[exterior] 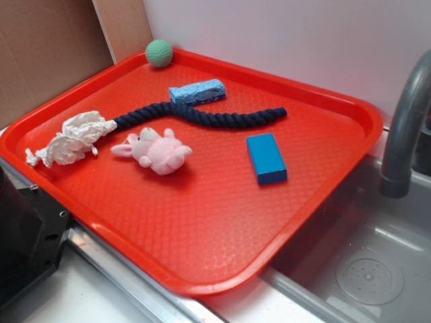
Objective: Grab the blue block.
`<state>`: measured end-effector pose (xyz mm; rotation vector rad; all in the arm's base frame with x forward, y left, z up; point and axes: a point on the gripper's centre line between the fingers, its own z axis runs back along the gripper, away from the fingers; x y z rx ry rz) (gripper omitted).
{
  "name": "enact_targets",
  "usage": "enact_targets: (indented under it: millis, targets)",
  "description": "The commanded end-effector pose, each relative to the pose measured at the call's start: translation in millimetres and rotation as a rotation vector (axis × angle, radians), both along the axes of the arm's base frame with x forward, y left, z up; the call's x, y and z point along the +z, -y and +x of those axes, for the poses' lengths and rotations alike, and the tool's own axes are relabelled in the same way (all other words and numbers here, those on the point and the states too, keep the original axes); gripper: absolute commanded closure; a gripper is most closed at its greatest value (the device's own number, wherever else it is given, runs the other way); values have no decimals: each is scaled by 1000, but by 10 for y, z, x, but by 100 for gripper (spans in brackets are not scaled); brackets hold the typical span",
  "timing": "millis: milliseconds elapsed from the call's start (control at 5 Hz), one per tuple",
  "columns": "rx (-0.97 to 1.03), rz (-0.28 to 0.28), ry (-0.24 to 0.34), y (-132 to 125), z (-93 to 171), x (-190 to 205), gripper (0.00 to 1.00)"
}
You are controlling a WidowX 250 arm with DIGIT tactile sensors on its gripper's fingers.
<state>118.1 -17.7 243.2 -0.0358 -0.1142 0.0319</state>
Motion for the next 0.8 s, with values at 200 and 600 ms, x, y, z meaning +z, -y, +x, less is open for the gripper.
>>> enact_targets:
  millis: [200,600]
  targets:
    - [244,84,55,416,102,-410,0]
    - [539,-78,56,1042,609,-913,0]
